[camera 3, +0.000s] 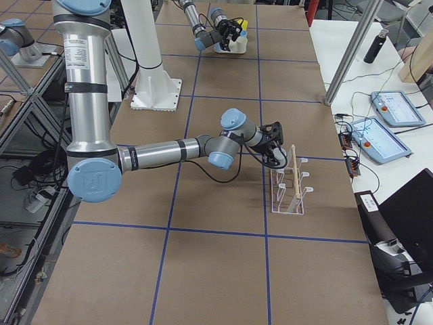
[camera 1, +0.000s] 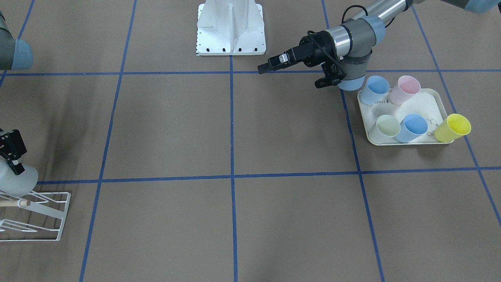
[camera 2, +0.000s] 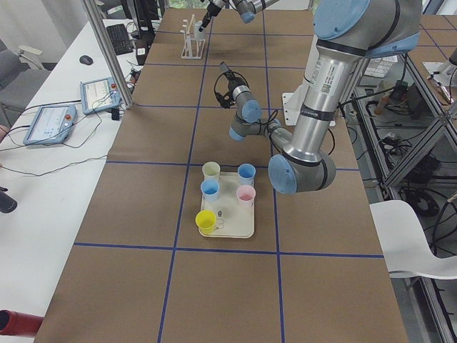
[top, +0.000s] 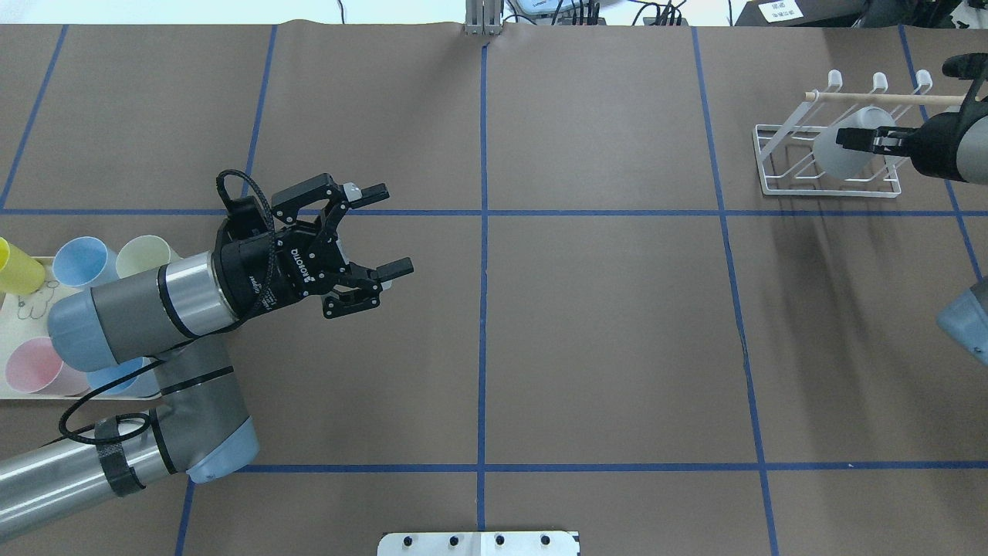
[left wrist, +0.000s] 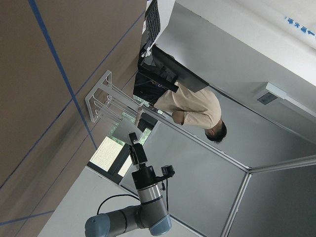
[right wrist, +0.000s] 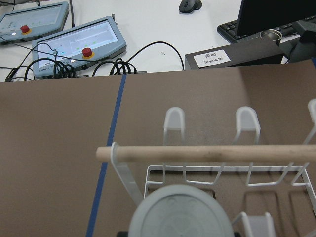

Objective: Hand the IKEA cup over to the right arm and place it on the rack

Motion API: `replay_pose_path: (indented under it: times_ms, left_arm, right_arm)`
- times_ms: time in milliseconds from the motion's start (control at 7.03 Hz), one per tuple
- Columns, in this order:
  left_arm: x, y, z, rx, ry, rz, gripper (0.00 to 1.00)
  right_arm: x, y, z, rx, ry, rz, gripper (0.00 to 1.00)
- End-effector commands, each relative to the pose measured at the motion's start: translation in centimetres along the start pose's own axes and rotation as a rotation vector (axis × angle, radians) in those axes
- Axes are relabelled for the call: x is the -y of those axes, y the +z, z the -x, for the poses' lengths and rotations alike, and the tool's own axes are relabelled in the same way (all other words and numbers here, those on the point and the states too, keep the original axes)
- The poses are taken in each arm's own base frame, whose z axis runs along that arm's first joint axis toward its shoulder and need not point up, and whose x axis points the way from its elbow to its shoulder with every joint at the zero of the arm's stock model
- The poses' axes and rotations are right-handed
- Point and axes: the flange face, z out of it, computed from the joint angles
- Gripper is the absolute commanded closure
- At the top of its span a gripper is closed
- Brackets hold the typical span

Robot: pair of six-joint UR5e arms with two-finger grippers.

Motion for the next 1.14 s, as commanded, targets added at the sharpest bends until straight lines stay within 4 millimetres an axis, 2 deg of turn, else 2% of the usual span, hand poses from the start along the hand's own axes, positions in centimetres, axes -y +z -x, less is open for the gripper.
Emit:
replay_pose_path:
  times_ms: [0, 142, 284, 426, 569, 711, 853, 995]
  left_arm:
    - [0.8, -1.7, 0.0, 0.011, 0.032, -0.022, 0.01]
    - [2.0, -3.9, 0.6, 0.038, 0.128, -0.055, 0.01]
    - [3.3, -5.8, -0.6, 0.043, 0.258, -0.087, 0.01]
    - [4.2, -9.3, -3.0, 0.037, 0.365, -0.131, 0.01]
    - [5.7, -12.3, -7.8, -0.001, 0.462, -0.195, 0.01]
    - [8.1, -15.0, -10.3, 0.019, 0.528, -0.268, 0.01]
    - [10.5, -16.7, -12.4, 0.155, 0.662, -0.317, 0.01]
    - [12.7, -20.2, -14.0, 0.316, 0.767, -0.370, 0.01]
  right_arm:
    - [0.1, 1.5, -0.3, -0.011, 0.009, 0.009, 0.00]
    - [0.2, 1.4, 0.2, -0.002, 0.008, 0.006, 0.00]
    - [0.4, 1.1, 0.9, 0.013, 0.008, 0.003, 0.00]
    - [0.1, 0.4, 2.9, 0.051, 0.009, 0.003, 0.00]
    - [-0.5, -0.6, 5.8, 0.099, 0.045, 0.008, 0.00]
    - [-0.8, -1.9, 7.3, 0.136, 0.085, 0.011, 0.00]
    - [-2.0, -3.5, 8.3, 0.163, 0.097, 0.026, 0.00]
    - [-3.3, -4.4, 9.6, 0.191, 0.102, 0.046, 0.00]
